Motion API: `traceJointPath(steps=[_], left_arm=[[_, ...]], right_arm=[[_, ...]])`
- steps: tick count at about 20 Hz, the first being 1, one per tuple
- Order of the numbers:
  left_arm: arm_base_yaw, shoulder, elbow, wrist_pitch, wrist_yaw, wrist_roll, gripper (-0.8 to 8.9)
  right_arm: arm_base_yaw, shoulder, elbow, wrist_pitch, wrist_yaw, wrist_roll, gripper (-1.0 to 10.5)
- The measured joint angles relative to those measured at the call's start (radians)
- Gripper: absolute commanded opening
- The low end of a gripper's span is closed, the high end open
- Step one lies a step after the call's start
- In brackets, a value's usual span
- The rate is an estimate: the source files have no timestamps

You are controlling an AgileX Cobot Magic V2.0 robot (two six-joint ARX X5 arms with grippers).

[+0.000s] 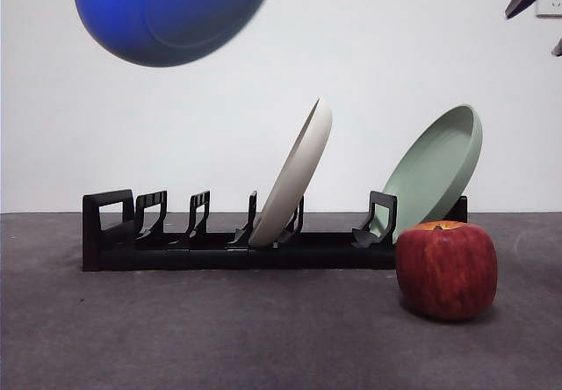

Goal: Take the blue plate from the plate rack,put the plate on the table,take the apple from the table,put the apple in the plate

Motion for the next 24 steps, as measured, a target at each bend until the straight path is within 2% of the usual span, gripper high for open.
traceJointPath(steps=[4, 8, 12, 14, 17, 21, 24], left_arm=[[-0.214, 0.004, -0.158, 0.029, -0.246, -0.090, -0.09], [-0.331, 0.004, -0.380, 0.180, -0.362, -0.196, -0.09], [-0.363, 0.029, -0.606, 0.415, -0.372, -0.232, -0.09], [-0.356, 0.066, -0.665, 0.463, -0.372, -0.235, -0.09], [-0.348, 0.129, -0.674, 0.497, -0.372, -0.220, -0.09], [-0.346, 0.216, -0.674, 0.579, -0.360, -0.146, -0.08], [-0.336, 0.237, -0.674, 0.619, -0.326, -0.110, 0.33]], right_arm=[[0.000, 0.000, 0.000, 0.000, 0.001, 0.000, 2.8], [0.000, 0.000, 0.000, 0.000, 0.001, 0.000, 2.8], [0.000, 0.000, 0.000, 0.000, 0.001, 0.000, 2.8], [0.000, 0.000, 0.000, 0.000, 0.001, 0.000, 2.8], [0.000, 0.000, 0.000, 0.000, 0.001, 0.000, 2.8], [0.000, 0.000, 0.000, 0.000, 0.001, 0.000, 2.8], [0.000, 0.000, 0.000, 0.000, 0.000, 0.000, 2.8]])
